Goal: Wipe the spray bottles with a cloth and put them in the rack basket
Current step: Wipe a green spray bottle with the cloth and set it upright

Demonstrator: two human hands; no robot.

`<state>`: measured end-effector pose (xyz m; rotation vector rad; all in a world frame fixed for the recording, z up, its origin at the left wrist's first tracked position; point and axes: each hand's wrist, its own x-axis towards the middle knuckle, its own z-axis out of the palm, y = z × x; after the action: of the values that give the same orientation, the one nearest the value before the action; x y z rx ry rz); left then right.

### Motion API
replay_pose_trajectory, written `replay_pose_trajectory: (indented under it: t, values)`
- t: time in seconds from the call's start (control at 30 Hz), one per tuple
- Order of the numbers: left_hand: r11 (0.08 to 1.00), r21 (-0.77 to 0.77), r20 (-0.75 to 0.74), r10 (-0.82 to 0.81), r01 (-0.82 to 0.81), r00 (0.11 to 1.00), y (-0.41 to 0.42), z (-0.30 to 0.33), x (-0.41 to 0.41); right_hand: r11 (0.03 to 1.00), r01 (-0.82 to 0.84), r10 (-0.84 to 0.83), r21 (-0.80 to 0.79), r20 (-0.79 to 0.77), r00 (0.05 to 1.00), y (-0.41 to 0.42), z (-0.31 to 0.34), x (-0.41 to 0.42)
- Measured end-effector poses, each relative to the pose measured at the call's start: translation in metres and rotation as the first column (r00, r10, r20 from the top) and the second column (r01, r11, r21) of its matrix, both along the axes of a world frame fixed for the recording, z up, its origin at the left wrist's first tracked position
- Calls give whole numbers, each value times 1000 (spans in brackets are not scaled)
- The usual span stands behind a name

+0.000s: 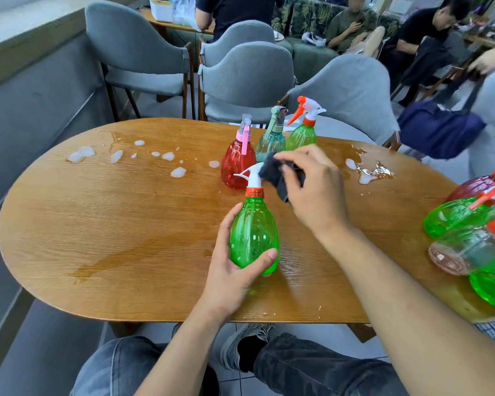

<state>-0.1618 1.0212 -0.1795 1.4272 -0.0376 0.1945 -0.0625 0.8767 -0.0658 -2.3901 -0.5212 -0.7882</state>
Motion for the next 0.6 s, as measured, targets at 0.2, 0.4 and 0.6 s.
replay_pose_trajectory:
  t: [0.2, 0.4, 0.6]
  values:
    - [1000, -16, -4, 21, -21, 1000, 1, 0, 1, 978, -190, 186, -87, -55, 981, 7, -6, -12]
    - [999, -53, -13, -9, 9, 1000, 0, 2, 0, 999, 17, -17, -28, -6, 1000, 0, 2, -2]
    - [992, -128, -33, -2, -2, 999, -1, 2, 0, 990, -79, 73, -113, -53, 996, 3, -1, -6]
